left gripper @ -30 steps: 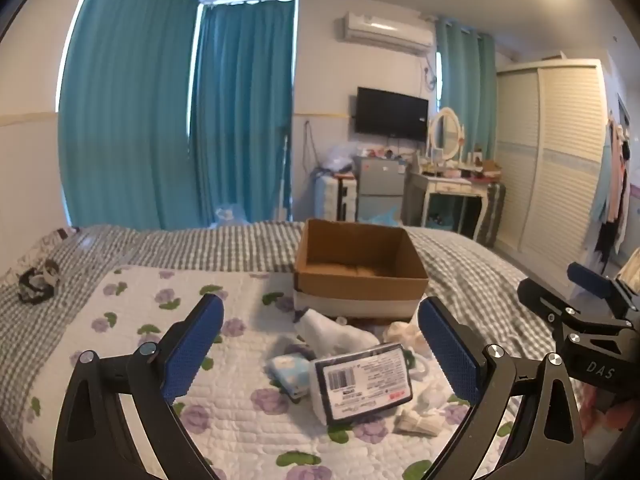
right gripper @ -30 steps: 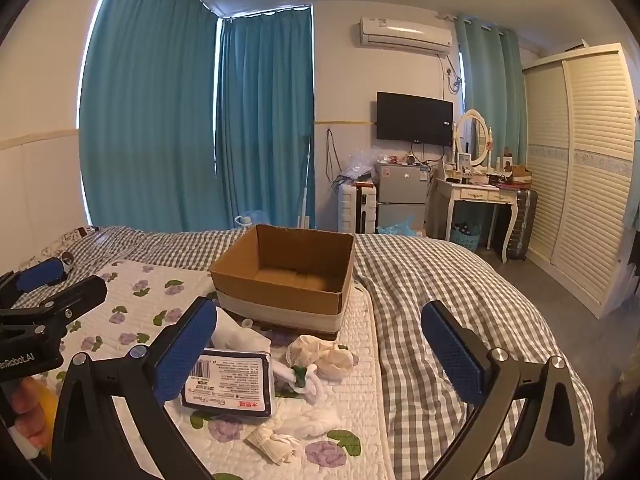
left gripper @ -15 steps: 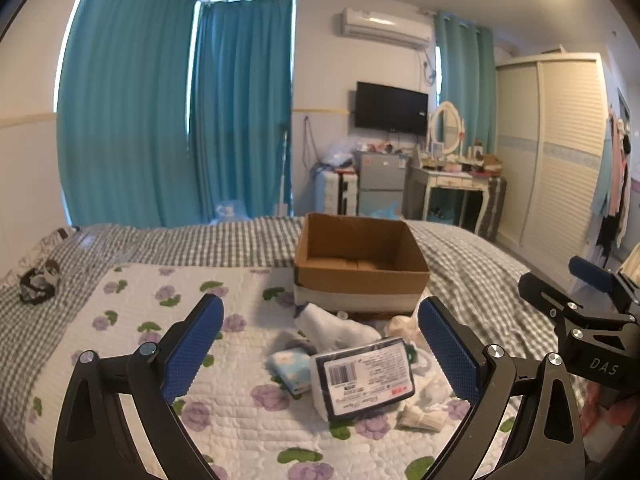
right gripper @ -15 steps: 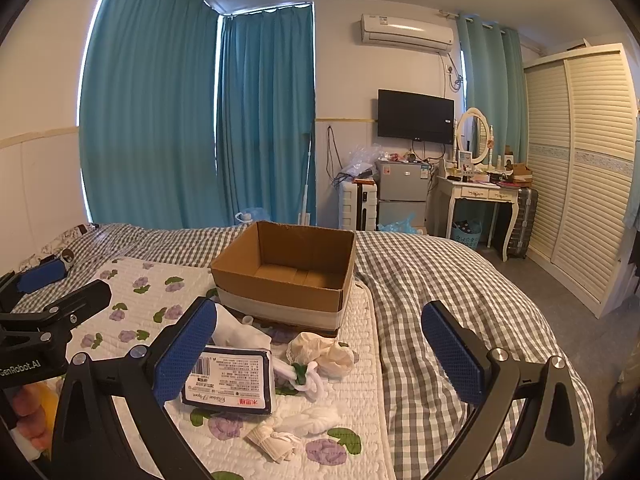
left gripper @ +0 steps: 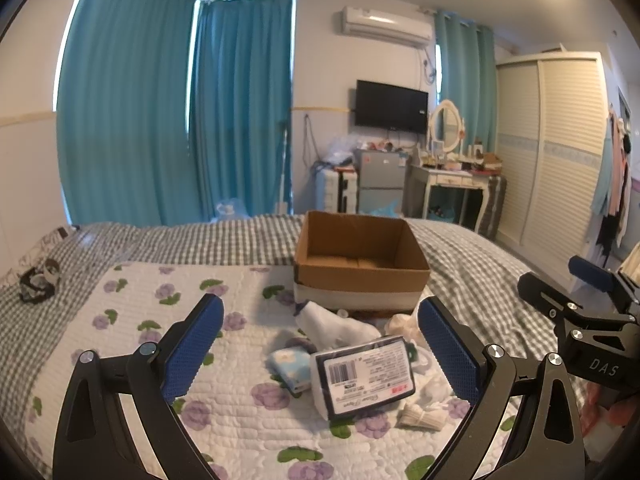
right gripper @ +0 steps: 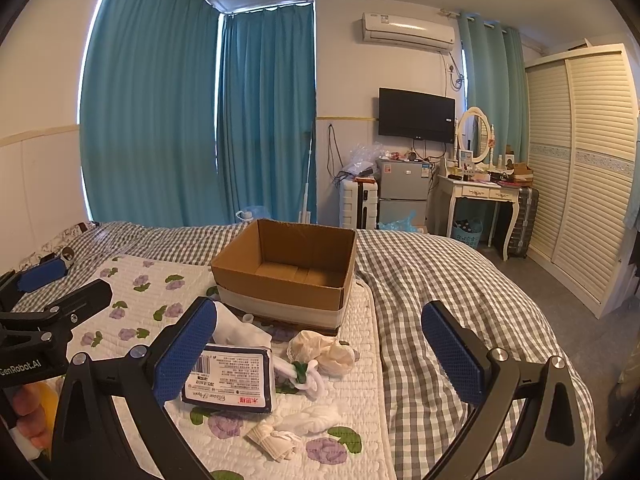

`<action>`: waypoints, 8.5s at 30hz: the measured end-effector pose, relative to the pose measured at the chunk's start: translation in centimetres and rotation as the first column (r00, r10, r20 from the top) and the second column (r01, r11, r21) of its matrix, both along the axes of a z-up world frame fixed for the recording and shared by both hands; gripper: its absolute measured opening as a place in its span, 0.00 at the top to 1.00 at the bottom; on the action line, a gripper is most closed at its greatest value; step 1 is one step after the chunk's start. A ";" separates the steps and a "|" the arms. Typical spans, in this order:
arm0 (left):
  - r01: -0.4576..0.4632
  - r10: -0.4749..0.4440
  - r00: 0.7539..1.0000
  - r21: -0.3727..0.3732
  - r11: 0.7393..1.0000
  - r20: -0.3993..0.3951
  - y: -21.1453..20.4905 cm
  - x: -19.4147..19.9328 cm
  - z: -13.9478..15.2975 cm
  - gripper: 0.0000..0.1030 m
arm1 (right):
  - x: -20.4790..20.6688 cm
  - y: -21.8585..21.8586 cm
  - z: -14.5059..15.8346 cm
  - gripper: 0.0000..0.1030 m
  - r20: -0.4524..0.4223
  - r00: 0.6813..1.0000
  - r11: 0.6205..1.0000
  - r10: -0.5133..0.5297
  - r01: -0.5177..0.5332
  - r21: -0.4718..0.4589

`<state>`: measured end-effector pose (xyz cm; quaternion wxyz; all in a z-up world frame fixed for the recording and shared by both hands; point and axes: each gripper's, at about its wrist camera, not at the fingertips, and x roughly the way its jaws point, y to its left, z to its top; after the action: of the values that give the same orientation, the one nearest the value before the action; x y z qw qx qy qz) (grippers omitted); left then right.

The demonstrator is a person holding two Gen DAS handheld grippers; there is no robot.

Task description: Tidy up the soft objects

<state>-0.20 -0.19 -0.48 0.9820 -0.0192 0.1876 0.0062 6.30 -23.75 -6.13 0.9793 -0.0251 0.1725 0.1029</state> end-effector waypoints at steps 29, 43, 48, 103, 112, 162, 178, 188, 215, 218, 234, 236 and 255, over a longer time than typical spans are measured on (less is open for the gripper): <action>0.002 -0.002 1.000 0.000 1.000 -0.006 -0.2 -0.1 -0.3 0.03 | 0.1 0.2 0.0 0.00 -0.004 1.000 1.000 -0.001 0.001 -0.006; 0.011 -0.011 1.000 0.003 1.000 -0.007 -0.4 -0.5 0.0 0.03 | -0.4 0.5 0.6 0.00 -0.005 1.000 1.000 -0.010 0.010 -0.029; 0.032 -0.032 0.999 0.006 0.999 -0.005 -0.5 -1.1 0.7 0.03 | -1.2 0.4 1.2 0.00 0.000 1.000 0.999 -0.023 0.023 -0.042; 0.227 -0.247 0.892 -0.097 0.969 -0.379 1.7 10.2 -13.3 0.06 | 4.2 1.4 -10.4 0.43 -0.440 0.886 0.987 -0.149 0.156 -0.021; 0.331 -0.349 0.840 -0.117 0.936 -0.415 -1.3 12.5 -15.2 0.14 | 5.5 0.9 -13.0 0.43 -0.481 0.865 0.988 -0.145 0.150 -0.027; 0.370 -0.349 0.924 0.128 0.920 -0.159 -1.9 24.0 -1.8 0.63 | 19.7 7.9 1.6 0.43 -0.211 0.977 0.998 0.017 -0.029 -0.053; 0.237 -0.201 0.963 0.205 0.950 -0.180 -1.4 30.0 -5.6 0.26 | 28.0 5.6 -3.6 0.16 -0.306 0.952 1.000 0.010 -0.005 0.015; 0.186 -0.187 0.982 0.217 0.958 -0.017 -0.6 23.3 4.0 0.26 | 21.2 4.4 7.1 0.14 -0.157 0.988 1.000 -0.001 0.001 0.002; 0.110 -0.105 0.992 0.090 0.990 -0.064 0.4 1.3 4.0 0.10 | -0.7 2.2 6.6 0.01 -0.136 0.985 0.989 0.109 -0.122 -0.087; 0.109 -0.101 0.989 0.068 0.992 -0.107 0.2 1.5 0.6 0.10 | 1.0 1.6 2.3 0.01 -0.208 0.973 0.989 0.105 -0.124 -0.082; 0.066 -0.059 0.920 0.004 0.998 -0.388 -0.5 7.1 -12.2 0.10 | 10.2 1.3 -15.7 0.14 -0.585 0.807 0.977 0.081 -0.180 -0.113; 0.063 -0.056 0.914 0.004 0.998 -0.401 -0.3 7.6 -13.1 0.10 | 10.9 1.6 -16.8 0.23 -0.607 0.791 0.974 0.077 -0.190 -0.124; -0.040 0.015 0.877 -0.042 0.998 -0.481 2.2 13.5 -15.6 0.11 | 14.8 1.7 -12.6 0.58 -0.488 0.870 0.990 0.070 -0.119 -0.070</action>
<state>13.31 1.99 -16.08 0.9039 -0.0445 0.4250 0.0199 21.08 -22.02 -18.69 0.8964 -0.0548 0.4152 0.1453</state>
